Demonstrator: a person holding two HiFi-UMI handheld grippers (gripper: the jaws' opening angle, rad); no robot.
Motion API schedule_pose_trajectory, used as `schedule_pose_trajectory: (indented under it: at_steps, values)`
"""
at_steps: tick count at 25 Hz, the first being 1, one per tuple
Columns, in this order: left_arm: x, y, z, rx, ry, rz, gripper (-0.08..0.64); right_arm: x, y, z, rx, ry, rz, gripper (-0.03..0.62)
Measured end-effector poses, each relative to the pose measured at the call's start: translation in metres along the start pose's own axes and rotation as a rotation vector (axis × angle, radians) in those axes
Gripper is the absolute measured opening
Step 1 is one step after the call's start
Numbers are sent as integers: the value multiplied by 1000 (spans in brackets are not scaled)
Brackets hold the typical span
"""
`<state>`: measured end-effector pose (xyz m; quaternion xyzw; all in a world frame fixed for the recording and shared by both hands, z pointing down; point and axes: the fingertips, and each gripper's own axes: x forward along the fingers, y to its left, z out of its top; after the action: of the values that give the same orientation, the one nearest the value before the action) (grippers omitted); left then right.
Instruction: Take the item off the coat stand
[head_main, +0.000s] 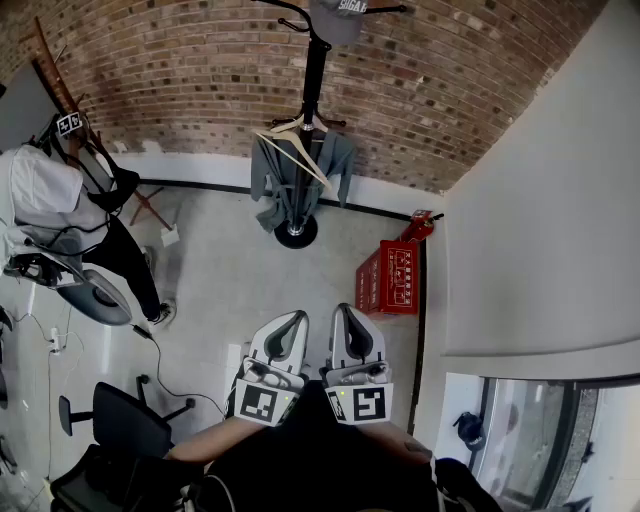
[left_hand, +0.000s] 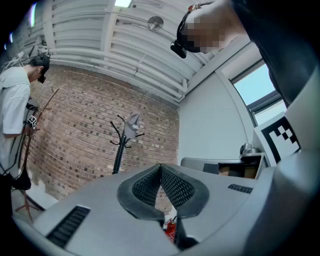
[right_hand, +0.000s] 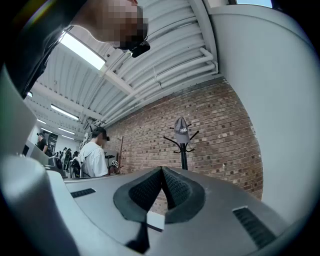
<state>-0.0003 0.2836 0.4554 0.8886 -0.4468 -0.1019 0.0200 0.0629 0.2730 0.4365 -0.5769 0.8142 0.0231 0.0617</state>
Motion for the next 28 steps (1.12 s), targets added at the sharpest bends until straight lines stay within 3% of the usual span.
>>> schedule_pose_trajectory:
  at_steps: [4, 16, 28]
  values:
    - [2, -8, 4, -26, -42, 24, 17, -10, -10, 1, -14, 12, -5, 17]
    - [6, -30, 0, -30, -35, 31, 17, -26, -20, 3, 11, -9, 26, 18]
    - [35, -25, -10, -46, -52, -1, 17, -15, -48, -16, 54, 14, -40, 18]
